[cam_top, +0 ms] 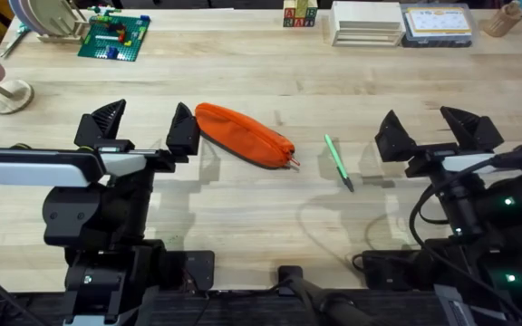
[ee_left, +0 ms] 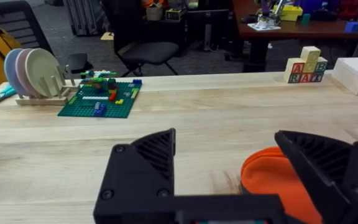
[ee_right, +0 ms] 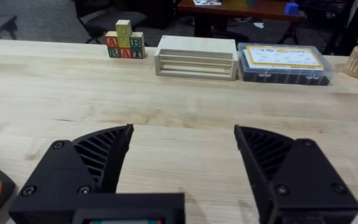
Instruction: Unzip the bag, pick up the pens from the table one at a time and place them inside, then zip the bag closed.
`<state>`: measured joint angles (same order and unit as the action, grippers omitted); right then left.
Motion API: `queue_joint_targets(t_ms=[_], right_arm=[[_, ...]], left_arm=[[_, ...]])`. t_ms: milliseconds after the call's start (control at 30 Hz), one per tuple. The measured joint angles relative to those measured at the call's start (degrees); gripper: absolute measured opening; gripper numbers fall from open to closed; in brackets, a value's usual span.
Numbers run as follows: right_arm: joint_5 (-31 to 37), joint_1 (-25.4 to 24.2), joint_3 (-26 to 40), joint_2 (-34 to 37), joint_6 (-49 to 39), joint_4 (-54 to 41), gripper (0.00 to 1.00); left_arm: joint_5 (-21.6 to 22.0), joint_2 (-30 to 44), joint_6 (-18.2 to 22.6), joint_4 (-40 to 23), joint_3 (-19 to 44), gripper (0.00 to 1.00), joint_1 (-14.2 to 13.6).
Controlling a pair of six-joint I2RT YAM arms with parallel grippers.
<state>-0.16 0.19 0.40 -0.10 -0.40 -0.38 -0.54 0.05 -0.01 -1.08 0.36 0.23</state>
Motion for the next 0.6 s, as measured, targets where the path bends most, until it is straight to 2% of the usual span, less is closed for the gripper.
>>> queue_joint_targets(t_ms=[433,600], right_arm=[[-0.1,0.0,0.0,0.0,0.0,-0.3,0.998],[-0.3,0.0,1.6,0.0,0.0,-3.3,0.996]], left_arm=[[0.3,0.0,0.9,0.4,0.0,0.993,0.0],[0.3,0.0,-1.5,0.1,0.0,0.992,0.0]])
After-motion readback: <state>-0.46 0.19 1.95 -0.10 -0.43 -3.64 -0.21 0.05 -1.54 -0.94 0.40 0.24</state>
